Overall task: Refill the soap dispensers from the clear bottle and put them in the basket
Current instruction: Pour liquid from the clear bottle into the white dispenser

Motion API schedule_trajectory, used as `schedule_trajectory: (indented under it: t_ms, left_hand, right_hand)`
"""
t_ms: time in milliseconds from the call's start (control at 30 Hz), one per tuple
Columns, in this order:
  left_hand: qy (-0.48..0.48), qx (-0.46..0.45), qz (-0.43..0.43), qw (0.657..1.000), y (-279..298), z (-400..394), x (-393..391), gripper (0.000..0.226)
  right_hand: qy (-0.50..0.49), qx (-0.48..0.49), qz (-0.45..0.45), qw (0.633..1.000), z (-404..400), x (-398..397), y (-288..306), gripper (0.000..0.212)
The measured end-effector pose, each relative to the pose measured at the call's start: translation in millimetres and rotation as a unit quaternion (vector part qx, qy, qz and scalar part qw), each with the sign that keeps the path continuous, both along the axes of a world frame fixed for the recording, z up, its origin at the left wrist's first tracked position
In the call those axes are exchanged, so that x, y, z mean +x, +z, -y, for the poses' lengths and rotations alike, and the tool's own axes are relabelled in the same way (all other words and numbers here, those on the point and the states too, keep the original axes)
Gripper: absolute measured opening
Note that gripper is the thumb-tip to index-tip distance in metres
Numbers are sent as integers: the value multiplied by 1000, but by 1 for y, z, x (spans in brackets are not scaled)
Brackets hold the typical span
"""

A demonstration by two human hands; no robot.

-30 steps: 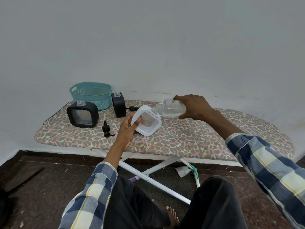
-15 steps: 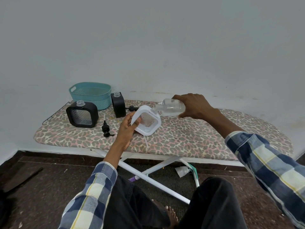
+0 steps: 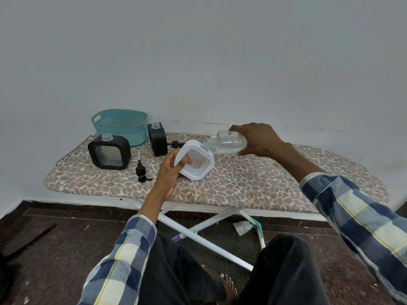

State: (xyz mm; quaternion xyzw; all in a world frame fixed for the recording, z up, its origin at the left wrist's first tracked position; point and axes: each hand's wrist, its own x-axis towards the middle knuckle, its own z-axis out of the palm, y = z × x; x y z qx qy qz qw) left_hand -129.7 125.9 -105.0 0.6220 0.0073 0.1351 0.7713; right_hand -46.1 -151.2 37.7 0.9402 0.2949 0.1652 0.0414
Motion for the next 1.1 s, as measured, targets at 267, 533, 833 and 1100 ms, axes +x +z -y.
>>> schedule_trajectory:
  t_ms: [267,533,833,1100]
  left_hand:
    - [2,3,0,1000,0,0,-1,41]
    - [1,-2,-4,1000,0,1,-1,40]
    - [3,-10,-3,1000,-4,-1,3,42]
    - [4,-2,-3,1000,-2,-1,2,39]
  right_hand:
    - [-1,-1,0,1000,0,2,-2,75]
    - [1,0,3,1000,0,2,-1,74]
    - [2,0,7,1000,1,5,-1,74]
    - [4,-4,14,1000,-1,5,-1,73]
